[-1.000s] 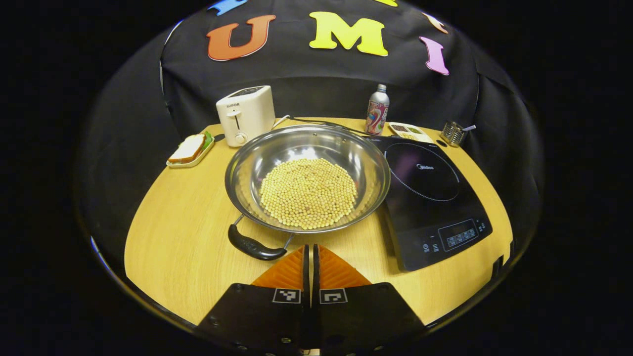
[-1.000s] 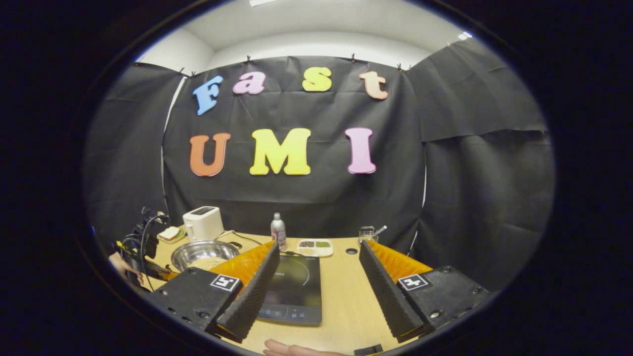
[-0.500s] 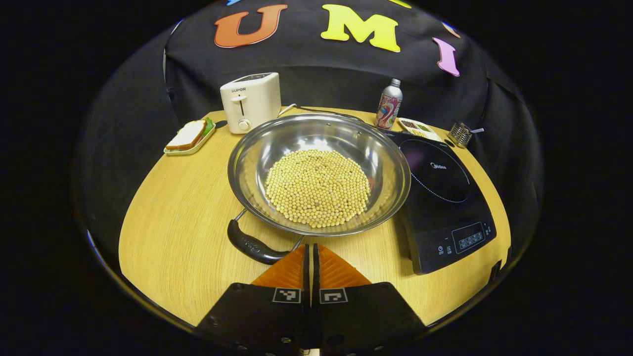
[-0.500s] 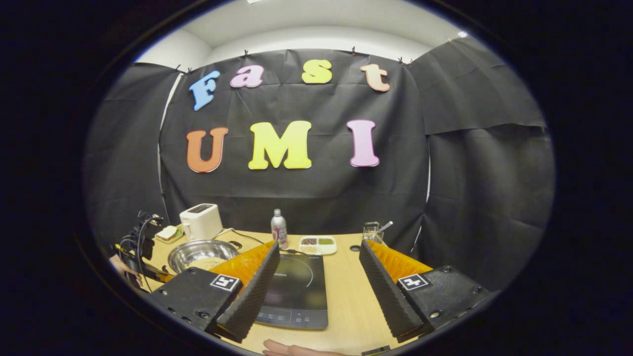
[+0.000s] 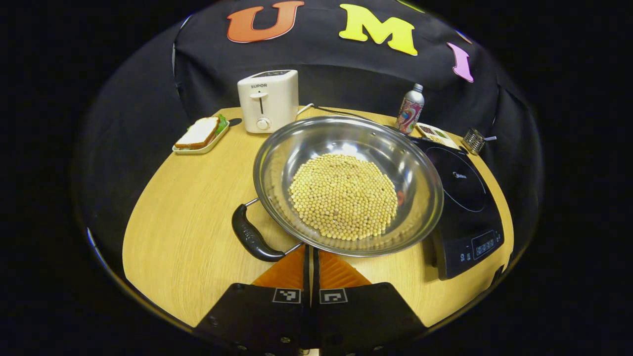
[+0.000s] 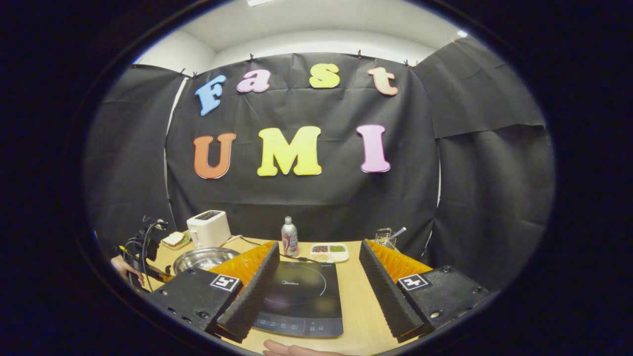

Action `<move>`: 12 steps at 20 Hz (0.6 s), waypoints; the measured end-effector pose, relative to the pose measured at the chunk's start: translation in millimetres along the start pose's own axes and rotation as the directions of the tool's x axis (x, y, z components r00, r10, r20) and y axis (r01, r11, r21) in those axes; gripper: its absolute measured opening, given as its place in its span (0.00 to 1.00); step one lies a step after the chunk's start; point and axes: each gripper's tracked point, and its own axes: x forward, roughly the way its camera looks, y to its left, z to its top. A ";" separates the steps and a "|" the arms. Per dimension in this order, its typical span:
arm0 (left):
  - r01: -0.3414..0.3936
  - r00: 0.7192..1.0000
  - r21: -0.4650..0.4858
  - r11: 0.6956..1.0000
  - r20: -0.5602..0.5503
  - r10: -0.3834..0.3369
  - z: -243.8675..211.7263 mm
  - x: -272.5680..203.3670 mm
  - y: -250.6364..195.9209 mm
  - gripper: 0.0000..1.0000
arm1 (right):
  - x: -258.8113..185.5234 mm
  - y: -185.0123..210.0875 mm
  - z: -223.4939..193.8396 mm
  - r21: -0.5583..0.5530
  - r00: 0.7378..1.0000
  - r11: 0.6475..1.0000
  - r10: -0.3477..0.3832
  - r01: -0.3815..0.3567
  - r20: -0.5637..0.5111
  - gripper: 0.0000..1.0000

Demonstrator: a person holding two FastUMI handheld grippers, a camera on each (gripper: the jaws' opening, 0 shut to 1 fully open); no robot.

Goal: First push the handle of the pot to place it horizontally, then grasp the pot with both hands and set it on the induction cooktop.

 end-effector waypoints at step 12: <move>-0.094 0.994 0.008 0.996 -0.047 0.094 24.4 31.7 53.4 0.10 | 19.4 -15.8 -5.8 0.034 0.999 0.999 -0.042 0.043 -0.027 0.99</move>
